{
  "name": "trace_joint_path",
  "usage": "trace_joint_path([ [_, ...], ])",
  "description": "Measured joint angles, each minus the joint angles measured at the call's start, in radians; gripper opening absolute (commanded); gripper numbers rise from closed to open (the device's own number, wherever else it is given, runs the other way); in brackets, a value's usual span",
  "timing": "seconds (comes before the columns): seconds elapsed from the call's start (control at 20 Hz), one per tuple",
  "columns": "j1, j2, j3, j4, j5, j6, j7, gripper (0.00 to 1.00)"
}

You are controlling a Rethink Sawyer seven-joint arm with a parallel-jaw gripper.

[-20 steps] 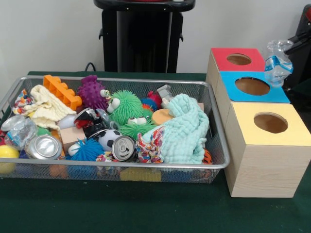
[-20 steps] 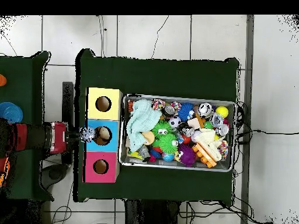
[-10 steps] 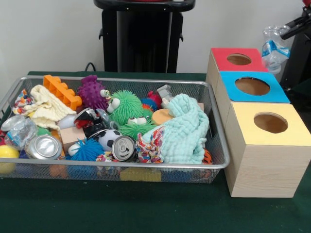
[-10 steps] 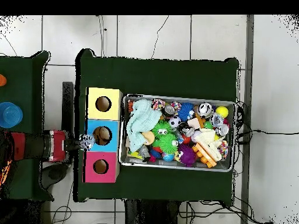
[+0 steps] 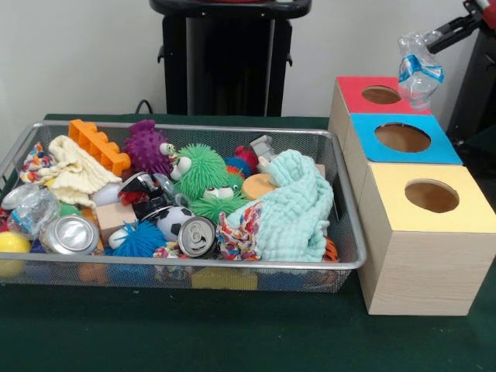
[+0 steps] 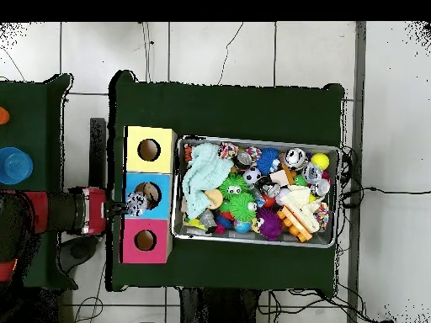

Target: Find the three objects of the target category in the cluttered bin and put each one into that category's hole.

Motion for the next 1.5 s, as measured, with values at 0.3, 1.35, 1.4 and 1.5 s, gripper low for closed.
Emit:
trace_joint_path([
  [0.3, 0.0, -0.006, 0.0, 0.019, -0.002, -0.017, 0.0, 0.0],
  [1.35, -0.015, -0.001, 0.004, 0.04, -0.049, -0.17, 0.0, 0.0],
  [1.4, -0.015, 0.001, 0.004, 0.042, -0.049, -0.173, 0.0, 0.0],
  [1.5, -0.015, 0.001, 0.004, 0.043, -0.049, -0.177, 0.0, 0.0],
])
